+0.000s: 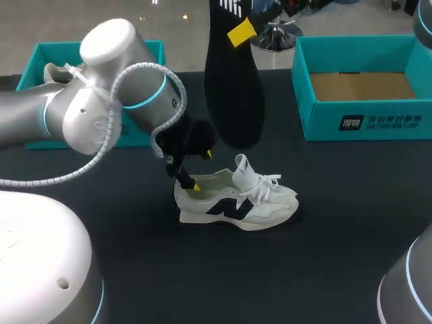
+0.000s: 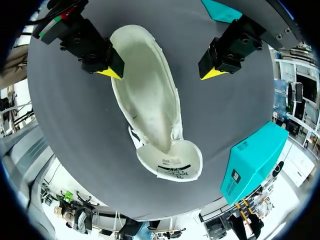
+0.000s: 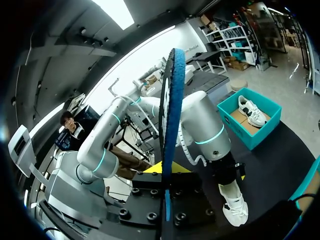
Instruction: Take the shoe out of the shoebox, open the shoe tongue, remove and reinsert the insole, then place the shoe into the shoebox
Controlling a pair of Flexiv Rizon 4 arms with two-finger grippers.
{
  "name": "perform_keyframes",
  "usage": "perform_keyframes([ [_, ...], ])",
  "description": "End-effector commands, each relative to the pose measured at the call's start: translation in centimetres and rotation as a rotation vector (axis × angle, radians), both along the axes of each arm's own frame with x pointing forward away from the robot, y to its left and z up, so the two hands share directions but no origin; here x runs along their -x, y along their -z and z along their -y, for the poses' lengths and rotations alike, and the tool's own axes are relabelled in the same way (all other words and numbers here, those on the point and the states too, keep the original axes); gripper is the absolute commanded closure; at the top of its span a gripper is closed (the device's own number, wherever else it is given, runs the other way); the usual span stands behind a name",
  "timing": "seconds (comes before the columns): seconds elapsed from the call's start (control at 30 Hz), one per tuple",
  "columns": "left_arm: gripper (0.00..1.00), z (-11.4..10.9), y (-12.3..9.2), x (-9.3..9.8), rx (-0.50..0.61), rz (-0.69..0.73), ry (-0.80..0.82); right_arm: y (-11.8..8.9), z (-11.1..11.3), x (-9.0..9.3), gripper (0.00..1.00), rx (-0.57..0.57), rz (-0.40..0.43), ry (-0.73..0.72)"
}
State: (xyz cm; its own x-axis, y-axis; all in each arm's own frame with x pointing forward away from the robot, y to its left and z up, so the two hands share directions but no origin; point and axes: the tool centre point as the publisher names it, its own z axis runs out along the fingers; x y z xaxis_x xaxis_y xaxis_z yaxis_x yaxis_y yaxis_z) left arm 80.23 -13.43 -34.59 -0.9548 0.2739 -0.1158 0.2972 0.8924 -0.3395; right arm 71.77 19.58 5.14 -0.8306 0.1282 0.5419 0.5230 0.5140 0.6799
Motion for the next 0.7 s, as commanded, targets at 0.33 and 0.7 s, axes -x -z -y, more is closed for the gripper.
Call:
perform_keyframes([
  [0.33, 1.00, 1.0, 4.5, -0.6, -0.040, -0.058, -0.001, 0.0, -0.2, -0.1, 1.00, 0.004, -0.001, 0.000],
  [0.7, 1.00, 0.6, 4.6, -0.4, -0.022, -0.079, 0.020, 0.0, -0.2, -0.1, 1.00, 0.004, -0.001, 0.000],
])
